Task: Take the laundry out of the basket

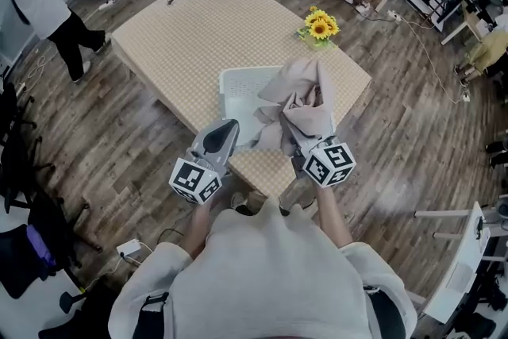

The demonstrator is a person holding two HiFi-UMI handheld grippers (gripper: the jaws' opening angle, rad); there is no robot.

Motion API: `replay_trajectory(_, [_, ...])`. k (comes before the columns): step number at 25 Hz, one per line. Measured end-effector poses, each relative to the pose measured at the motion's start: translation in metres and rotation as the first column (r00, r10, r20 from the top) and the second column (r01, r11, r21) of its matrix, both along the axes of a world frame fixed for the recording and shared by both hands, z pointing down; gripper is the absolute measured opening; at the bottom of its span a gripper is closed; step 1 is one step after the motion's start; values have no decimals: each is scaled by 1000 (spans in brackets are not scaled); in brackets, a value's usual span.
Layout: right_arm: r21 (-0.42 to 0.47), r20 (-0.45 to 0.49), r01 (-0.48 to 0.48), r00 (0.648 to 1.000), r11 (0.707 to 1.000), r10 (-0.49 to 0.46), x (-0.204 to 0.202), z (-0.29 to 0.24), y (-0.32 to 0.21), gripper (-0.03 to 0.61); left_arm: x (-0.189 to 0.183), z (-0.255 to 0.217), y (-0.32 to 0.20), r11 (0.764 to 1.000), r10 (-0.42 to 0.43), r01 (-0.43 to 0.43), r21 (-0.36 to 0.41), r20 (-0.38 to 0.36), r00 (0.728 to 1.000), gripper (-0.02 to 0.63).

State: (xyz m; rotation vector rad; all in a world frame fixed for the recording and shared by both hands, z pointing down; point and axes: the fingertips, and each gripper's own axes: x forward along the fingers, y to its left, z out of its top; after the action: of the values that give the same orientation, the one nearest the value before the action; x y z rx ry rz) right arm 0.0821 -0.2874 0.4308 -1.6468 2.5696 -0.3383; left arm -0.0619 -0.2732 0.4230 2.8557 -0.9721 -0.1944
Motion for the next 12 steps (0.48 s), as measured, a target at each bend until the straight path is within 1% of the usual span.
replay_trajectory(4, [1,-4,1,1000,1000,-1,-8,1,21,262,-2,0,21,1000,1,-1,4,-6,1000,8])
replay_trajectory(9, [40,17,46,999,998,-46,-13,-11,48,262,2,-13,50,999,-9,9,31,-3,1000,8])
replay_trajectory(12, [55,35,73,997,996,-75,-13,-12,79,262,6,-13,78,999,-23,23,32,5,1000,8])
